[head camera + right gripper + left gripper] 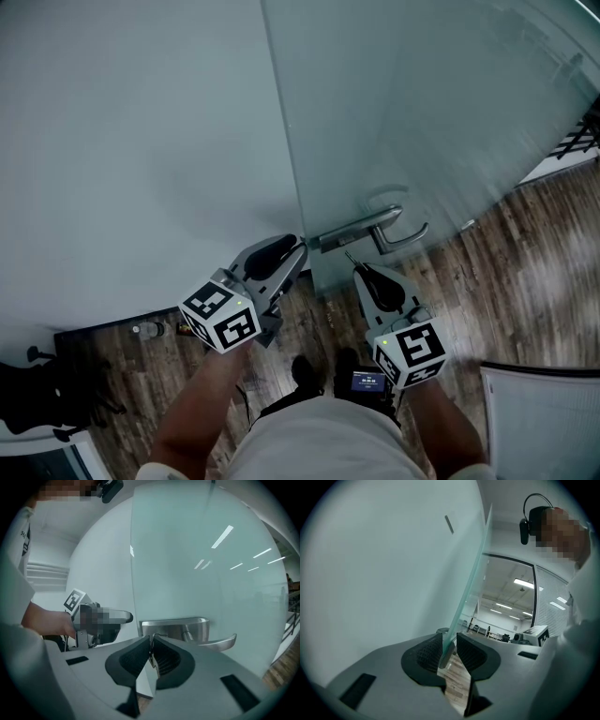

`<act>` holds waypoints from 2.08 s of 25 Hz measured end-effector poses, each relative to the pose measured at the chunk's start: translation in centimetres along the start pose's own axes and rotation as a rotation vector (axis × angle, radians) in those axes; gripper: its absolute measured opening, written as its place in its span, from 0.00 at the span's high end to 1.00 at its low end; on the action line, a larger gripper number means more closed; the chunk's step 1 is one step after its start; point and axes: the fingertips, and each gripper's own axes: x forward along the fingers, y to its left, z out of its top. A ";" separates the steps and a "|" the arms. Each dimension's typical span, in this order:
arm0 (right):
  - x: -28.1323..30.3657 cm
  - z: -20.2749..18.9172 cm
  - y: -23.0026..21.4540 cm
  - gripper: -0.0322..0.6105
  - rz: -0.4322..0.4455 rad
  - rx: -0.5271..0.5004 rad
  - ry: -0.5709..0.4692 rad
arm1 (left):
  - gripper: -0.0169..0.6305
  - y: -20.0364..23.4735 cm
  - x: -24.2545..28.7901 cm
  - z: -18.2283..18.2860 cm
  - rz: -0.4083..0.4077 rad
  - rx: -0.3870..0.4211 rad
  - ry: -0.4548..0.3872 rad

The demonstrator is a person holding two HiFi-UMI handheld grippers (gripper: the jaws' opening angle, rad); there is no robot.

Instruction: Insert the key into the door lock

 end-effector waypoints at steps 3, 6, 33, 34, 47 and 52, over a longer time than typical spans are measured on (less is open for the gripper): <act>0.5 -0.2 -0.1 0.90 -0.005 -0.016 0.008 | 0.84 0.2 0.3 0.2 0.000 0.001 0.007; 0.7 -0.3 -0.3 0.90 -0.009 -0.024 0.013 | 0.84 0.2 0.5 0.2 -0.007 0.006 0.007; 1.6 -0.5 -0.1 0.90 -0.039 -0.173 0.013 | 0.83 -0.2 1.5 0.7 -0.065 -0.033 0.007; 1.6 -0.6 -0.2 0.90 -0.041 -0.170 0.013 | 0.83 -0.2 1.6 0.7 -0.068 -0.036 0.003; 2.6 -2.1 -0.3 0.90 -0.062 -0.141 0.038 | 0.83 -0.2 1.6 0.7 -0.059 -0.054 -0.008; 2.6 -2.1 -0.2 0.90 -0.065 -0.148 0.048 | 0.83 -0.2 1.5 0.9 -0.043 -0.055 -0.004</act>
